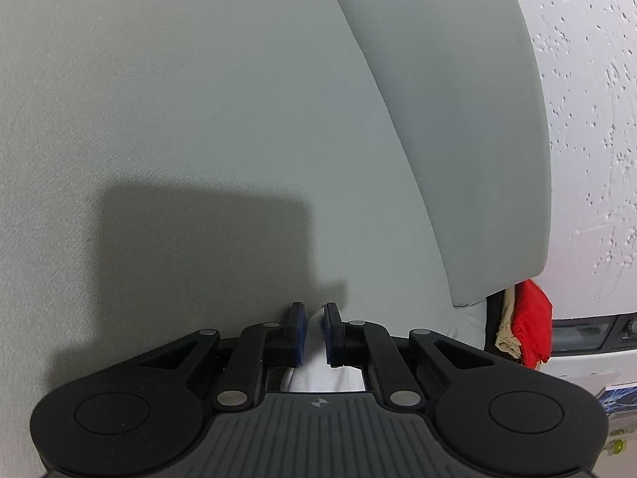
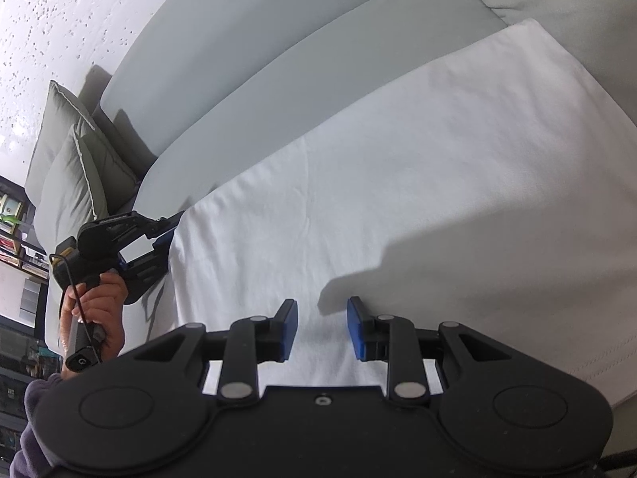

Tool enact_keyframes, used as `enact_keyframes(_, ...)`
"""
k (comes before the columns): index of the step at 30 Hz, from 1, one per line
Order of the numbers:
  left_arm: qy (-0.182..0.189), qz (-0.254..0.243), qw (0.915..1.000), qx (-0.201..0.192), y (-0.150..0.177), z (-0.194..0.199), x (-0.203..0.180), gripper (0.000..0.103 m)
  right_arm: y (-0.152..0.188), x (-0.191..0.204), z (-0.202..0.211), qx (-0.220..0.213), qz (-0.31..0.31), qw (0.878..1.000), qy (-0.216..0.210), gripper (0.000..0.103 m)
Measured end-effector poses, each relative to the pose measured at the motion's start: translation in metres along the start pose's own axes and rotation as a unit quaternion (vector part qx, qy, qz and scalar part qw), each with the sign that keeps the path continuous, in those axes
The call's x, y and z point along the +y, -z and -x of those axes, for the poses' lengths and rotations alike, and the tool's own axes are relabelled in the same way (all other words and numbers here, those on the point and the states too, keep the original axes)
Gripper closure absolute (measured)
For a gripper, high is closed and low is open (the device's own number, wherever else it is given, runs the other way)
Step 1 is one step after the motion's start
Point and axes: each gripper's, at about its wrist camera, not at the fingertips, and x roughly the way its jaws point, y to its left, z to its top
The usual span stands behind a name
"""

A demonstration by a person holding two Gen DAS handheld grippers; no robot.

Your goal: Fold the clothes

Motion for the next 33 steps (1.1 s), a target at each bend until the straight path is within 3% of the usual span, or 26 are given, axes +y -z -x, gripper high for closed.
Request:
enact_keyframes(1, -0.001, 0.002, 1.0, -0.002, 0.0, 0.0, -0.001, 0.085, 0.0, 0.0, 0.0, 0.0, 0.0, 1.0, 0.0, 0.076)
enact_keyframes(4, -0.004, 0.002, 1.0, -0.003, 0.001, 0.001, -0.003, 0.083, 0.001, 0.0, -0.001, -0.001, 0.001, 1.0, -0.001, 0.076)
enact_keyframes(12, -0.002, -0.001, 1.0, -0.004, 0.002, -0.003, -0.005, 0.096, 0.002, 0.001, -0.001, -0.003, 0.003, 1.0, 0.0, 0.076)
enact_keyframes(17, -0.024, -0.03, 0.998, -0.05, 0.005, 0.017, -0.007, 0.102, 0.002, 0.001, -0.001, -0.003, 0.002, 1.0, 0.0, 0.076)
enact_keyframes(20, -0.051, -0.067, 0.9921, -0.093, 0.013, 0.029, -0.02, 0.102, 0.003, 0.002, -0.001, -0.003, 0.003, 1.0, 0.001, 0.076)
enact_keyframes(21, -0.076, -0.094, 0.9858, -0.117, 0.018, 0.033, -0.029, 0.102, 0.003, 0.002, -0.001, -0.003, 0.004, 1.0, 0.001, 0.076)
enact_keyframes(23, -0.143, -0.165, 0.9607, -0.172, 0.029, 0.04, -0.049, 0.103, 0.003, 0.001, -0.001, -0.003, 0.003, 1.0, 0.001, 0.076)
enact_keyframes(24, -0.15, -0.174, 0.9561, -0.182, 0.029, 0.046, -0.049, 0.103, 0.003, 0.001, -0.001, -0.003, 0.003, 1.0, 0.001, 0.076)
enact_keyframes(28, -0.133, -0.16, 0.96, -0.187, 0.024, 0.07, -0.034, 0.103, 0.003, 0.001, -0.001, -0.003, 0.006, 1.0, 0.0, 0.076)
enact_keyframes(31, -0.143, -0.167, 0.9584, -0.183, 0.028, 0.071, -0.04, 0.097, 0.004, 0.0, -0.001, -0.004, 0.006, 1.0, -0.002, 0.076)
enact_keyframes(33, -0.127, -0.18, 0.96, -0.172, 0.038, 0.07, -0.05, 0.097, 0.003, -0.001, 0.001, -0.005, 0.005, 1.0, -0.005, 0.076)
